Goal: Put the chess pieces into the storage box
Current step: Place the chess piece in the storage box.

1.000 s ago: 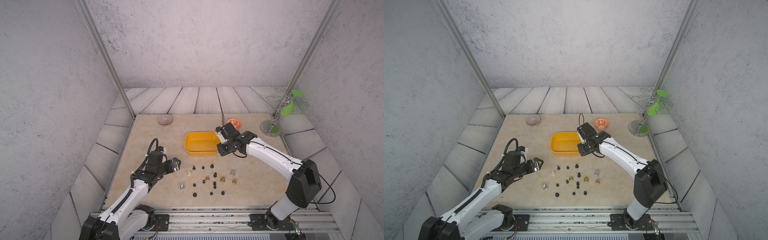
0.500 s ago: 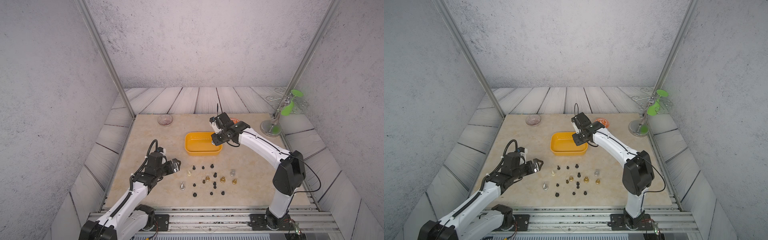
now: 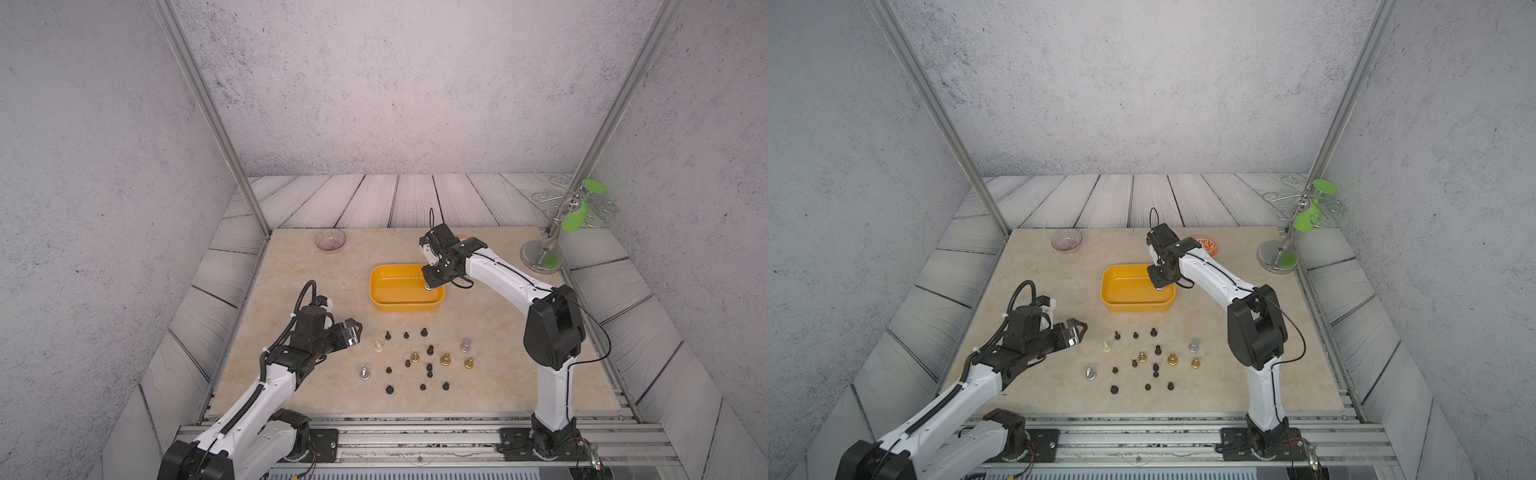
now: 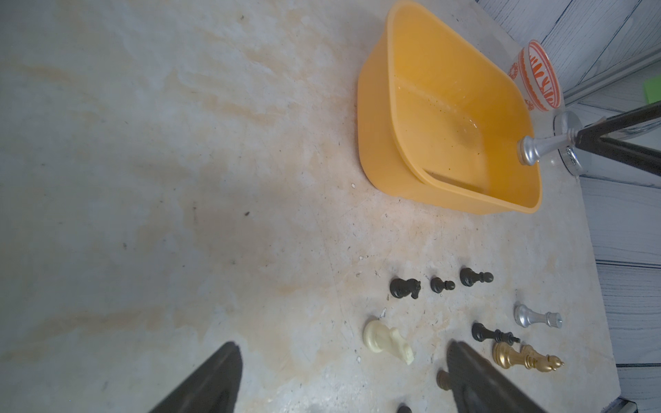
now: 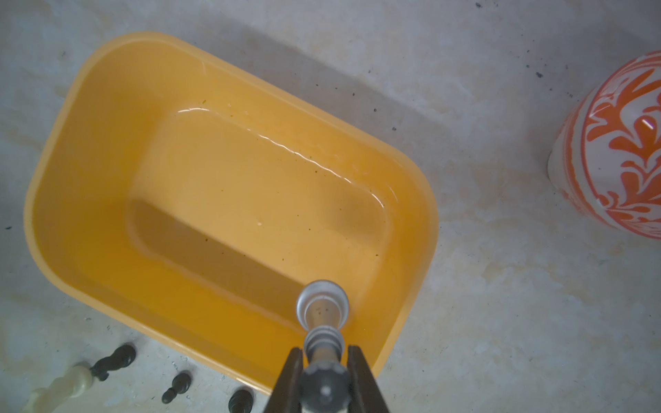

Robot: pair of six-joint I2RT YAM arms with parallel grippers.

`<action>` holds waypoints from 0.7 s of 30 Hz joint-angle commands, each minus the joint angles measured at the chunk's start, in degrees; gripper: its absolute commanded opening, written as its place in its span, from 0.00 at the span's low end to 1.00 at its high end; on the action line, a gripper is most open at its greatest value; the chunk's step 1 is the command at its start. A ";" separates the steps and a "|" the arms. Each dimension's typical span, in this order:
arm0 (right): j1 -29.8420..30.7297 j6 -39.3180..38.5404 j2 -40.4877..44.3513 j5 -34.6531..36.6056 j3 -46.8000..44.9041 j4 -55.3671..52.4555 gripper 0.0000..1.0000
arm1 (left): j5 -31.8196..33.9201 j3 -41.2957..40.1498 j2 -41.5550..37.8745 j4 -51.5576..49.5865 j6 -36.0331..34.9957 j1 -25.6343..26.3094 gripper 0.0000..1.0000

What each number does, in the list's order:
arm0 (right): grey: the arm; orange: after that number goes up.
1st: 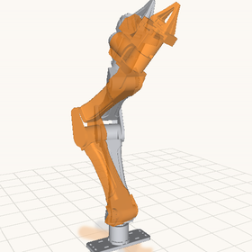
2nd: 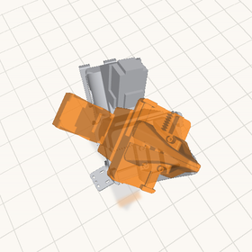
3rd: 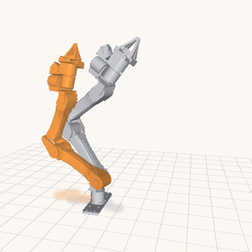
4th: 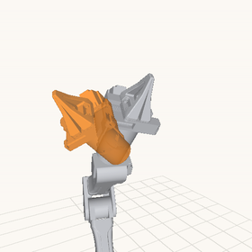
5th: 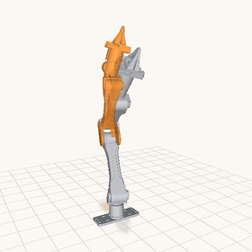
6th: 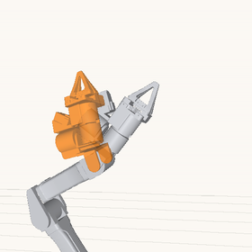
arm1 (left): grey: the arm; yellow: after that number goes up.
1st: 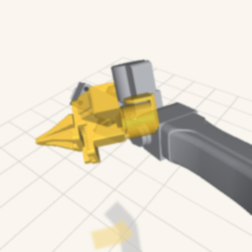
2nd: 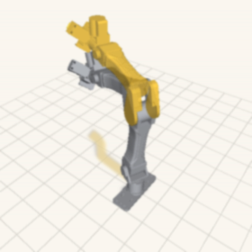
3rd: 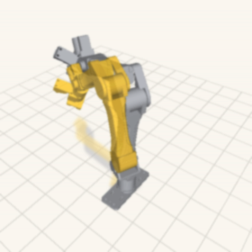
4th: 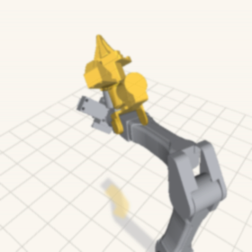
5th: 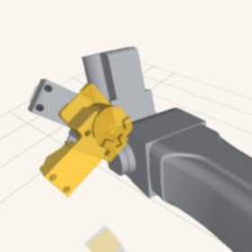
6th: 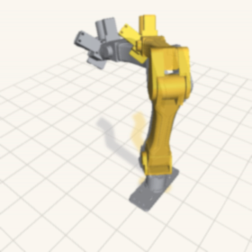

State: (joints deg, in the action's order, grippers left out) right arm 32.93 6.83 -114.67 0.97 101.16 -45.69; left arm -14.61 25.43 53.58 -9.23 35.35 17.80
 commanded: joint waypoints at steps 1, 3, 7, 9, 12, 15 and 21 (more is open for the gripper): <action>-0.10 0.03 -2.90 -0.54 0.99 -1.15 0.18 | 0.14 -0.84 -0.29 0.27 0.68 0.48 0.92; -0.15 0.03 -3.43 -0.60 0.94 -1.21 0.19 | 0.03 -0.95 -0.28 0.22 0.85 0.48 0.92; -0.27 0.24 -3.78 -1.04 0.94 -1.29 0.25 | 0.11 -1.08 -0.40 0.27 1.03 0.54 0.92; -0.30 0.37 -3.72 -1.06 0.95 -1.24 0.34 | 0.11 -1.13 -0.42 0.27 1.03 0.57 0.92; -0.32 0.55 -3.38 -1.06 0.88 -1.20 0.45 | 0.11 -1.16 -0.41 0.25 1.03 0.57 0.92; -0.37 0.55 -2.81 -1.00 0.81 -1.24 0.51 | 0.11 -1.08 -0.32 0.26 1.12 0.57 0.92; -0.44 0.82 -1.39 -1.19 0.13 -1.06 0.55 | 0.23 -1.08 -0.08 0.28 1.21 0.57 0.92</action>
State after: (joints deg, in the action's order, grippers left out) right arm 32.75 7.25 -116.92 0.32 101.19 -46.04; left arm -14.63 24.97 53.60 -9.21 36.10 17.80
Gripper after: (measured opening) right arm 0.547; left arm 0.921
